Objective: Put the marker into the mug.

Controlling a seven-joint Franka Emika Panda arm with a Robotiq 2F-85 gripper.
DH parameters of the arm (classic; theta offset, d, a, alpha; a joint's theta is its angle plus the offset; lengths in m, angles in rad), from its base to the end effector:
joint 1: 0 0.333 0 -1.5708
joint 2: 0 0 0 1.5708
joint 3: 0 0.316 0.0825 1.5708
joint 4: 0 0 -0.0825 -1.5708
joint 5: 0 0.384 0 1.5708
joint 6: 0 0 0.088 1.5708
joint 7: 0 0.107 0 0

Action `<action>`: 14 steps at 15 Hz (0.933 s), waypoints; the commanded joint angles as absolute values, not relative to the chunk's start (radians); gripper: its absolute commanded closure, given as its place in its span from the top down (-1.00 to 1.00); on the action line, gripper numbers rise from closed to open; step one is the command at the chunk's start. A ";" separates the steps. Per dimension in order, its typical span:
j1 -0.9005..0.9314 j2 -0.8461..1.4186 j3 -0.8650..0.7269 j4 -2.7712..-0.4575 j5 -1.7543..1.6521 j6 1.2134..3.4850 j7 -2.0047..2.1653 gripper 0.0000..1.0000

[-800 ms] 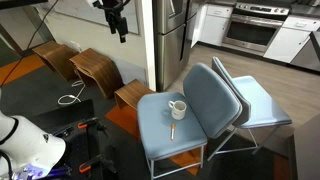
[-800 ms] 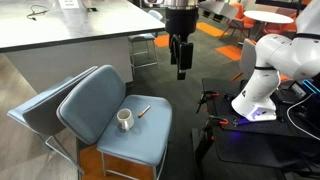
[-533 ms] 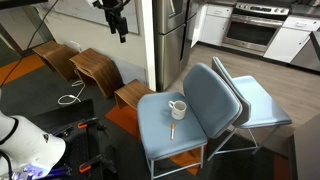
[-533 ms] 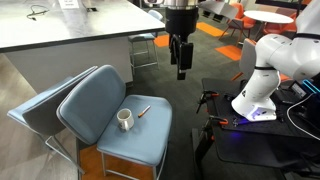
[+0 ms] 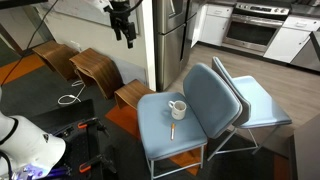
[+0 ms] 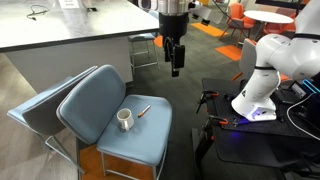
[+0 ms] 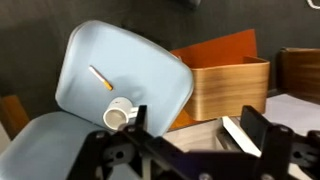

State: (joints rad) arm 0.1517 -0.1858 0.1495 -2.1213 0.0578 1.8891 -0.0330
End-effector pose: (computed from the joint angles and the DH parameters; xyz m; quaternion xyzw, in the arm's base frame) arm 0.4698 0.1536 0.4869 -0.9875 -0.1551 0.0256 0.0102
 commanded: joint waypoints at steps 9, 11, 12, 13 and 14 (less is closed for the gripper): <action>0.040 0.225 0.054 -2.029 -0.097 2.054 -0.540 1.00; 0.026 0.278 0.053 -2.006 -0.132 2.053 -0.526 1.00; 0.019 0.251 0.063 -2.042 -0.107 2.065 -0.521 1.00; 0.015 0.270 0.064 -2.033 -0.110 2.065 -0.521 1.00; 0.014 0.275 0.065 -2.033 -0.110 2.065 -0.521 1.00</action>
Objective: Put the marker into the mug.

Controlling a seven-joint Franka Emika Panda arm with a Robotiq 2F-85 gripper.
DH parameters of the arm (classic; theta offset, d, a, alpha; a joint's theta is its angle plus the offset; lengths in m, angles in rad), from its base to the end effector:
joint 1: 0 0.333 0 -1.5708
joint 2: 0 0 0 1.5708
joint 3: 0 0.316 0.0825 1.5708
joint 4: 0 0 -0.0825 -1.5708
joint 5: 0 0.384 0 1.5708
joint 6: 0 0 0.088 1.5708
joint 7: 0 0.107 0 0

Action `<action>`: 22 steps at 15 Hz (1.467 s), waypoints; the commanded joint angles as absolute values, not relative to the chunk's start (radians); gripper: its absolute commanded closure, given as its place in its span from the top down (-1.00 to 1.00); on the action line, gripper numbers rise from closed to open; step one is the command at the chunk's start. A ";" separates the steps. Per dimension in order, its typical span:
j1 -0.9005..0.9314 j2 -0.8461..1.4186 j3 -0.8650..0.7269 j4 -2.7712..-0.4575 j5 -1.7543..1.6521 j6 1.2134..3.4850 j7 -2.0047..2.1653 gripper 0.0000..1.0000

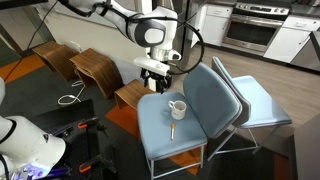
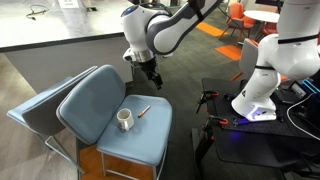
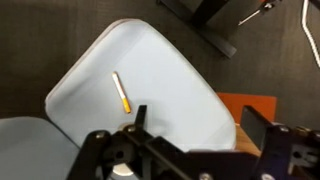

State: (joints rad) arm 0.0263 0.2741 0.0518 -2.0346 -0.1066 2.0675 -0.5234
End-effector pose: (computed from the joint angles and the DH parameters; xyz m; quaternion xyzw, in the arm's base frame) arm 0.5634 0.0380 0.2930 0.9380 0.3231 -0.1249 0.0090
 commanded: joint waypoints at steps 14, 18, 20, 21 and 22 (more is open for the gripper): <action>-0.071 0.530 0.061 -1.998 -0.213 2.332 -0.705 1.00; -0.099 0.632 0.053 -1.969 -0.275 2.421 -0.695 1.00; -0.120 0.684 0.058 -1.946 -0.283 2.449 -0.703 1.00; -0.130 0.709 0.060 -1.933 -0.287 2.462 -0.710 1.00; -0.135 0.736 0.056 -1.917 -0.299 2.470 -0.716 1.00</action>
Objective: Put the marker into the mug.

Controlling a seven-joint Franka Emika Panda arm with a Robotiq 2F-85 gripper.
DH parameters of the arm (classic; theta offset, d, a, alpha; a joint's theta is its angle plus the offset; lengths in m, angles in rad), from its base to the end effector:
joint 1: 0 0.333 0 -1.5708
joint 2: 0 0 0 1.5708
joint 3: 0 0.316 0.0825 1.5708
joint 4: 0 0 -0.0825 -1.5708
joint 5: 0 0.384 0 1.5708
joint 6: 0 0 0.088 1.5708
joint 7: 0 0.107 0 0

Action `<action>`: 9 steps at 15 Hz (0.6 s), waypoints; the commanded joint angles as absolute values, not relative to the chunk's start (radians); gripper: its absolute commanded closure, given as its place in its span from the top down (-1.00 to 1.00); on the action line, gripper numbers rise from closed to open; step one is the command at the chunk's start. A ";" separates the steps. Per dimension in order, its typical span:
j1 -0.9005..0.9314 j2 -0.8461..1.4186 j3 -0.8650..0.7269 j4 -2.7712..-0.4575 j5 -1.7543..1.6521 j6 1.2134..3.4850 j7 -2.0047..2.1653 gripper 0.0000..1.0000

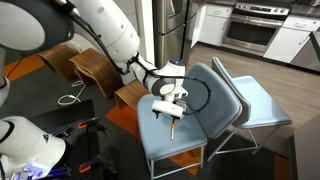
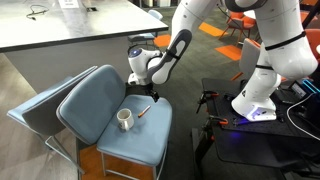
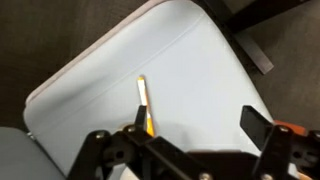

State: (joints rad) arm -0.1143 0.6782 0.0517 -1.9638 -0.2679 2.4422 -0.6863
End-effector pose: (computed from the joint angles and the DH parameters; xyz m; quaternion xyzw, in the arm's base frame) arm 0.5830 -0.0363 0.1079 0.9076 0.4041 -0.1118 0.0193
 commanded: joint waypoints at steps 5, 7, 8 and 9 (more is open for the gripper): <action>-0.144 0.875 0.035 -1.793 -0.396 2.458 -0.806 1.00; -0.149 0.931 0.037 -1.734 -0.408 2.469 -0.826 1.00; -0.152 0.957 0.041 -1.705 -0.408 2.477 -0.832 1.00; -0.161 0.984 0.050 -1.679 -0.397 2.490 -0.842 1.00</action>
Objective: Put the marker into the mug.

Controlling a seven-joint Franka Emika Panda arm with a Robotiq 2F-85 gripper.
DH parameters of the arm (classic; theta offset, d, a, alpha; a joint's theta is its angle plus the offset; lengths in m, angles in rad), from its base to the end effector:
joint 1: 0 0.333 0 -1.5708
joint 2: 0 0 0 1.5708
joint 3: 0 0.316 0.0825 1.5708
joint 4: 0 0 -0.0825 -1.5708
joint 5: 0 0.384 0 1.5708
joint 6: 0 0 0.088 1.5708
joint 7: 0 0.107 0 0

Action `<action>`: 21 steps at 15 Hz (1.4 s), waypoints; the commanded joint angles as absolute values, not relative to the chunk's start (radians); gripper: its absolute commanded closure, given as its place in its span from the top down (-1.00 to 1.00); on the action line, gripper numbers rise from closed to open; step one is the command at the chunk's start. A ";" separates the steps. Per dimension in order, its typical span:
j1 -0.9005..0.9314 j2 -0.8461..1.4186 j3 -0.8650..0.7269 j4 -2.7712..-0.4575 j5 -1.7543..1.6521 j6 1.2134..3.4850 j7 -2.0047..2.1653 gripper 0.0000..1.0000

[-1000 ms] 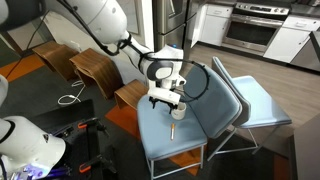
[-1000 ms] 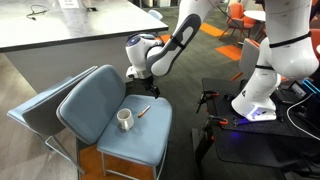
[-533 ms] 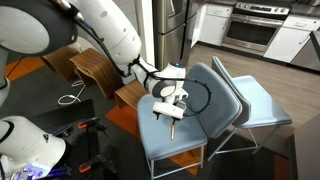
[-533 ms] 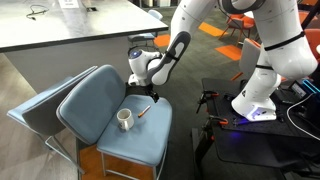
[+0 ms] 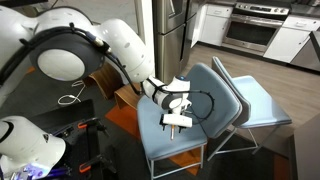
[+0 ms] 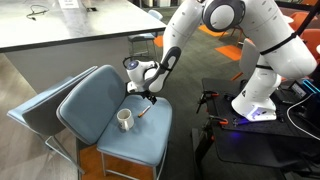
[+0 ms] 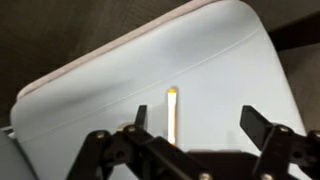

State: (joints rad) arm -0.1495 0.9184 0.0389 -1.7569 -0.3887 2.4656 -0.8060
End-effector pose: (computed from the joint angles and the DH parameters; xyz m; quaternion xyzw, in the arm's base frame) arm 0.6077 -0.0668 0.0307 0.8666 0.4806 -0.1295 0.0349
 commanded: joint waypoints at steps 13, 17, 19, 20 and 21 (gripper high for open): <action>-0.219 1.152 0.096 -1.485 -0.355 2.539 -0.959 0.98; -0.216 1.141 0.095 -1.527 -0.361 2.573 -0.942 0.97; -0.212 1.143 0.089 -1.550 -0.365 2.596 -0.928 0.97; -0.213 1.146 0.088 -1.561 -0.365 2.605 -0.926 0.95; -0.214 1.150 0.086 -1.571 -0.365 2.618 -0.922 0.91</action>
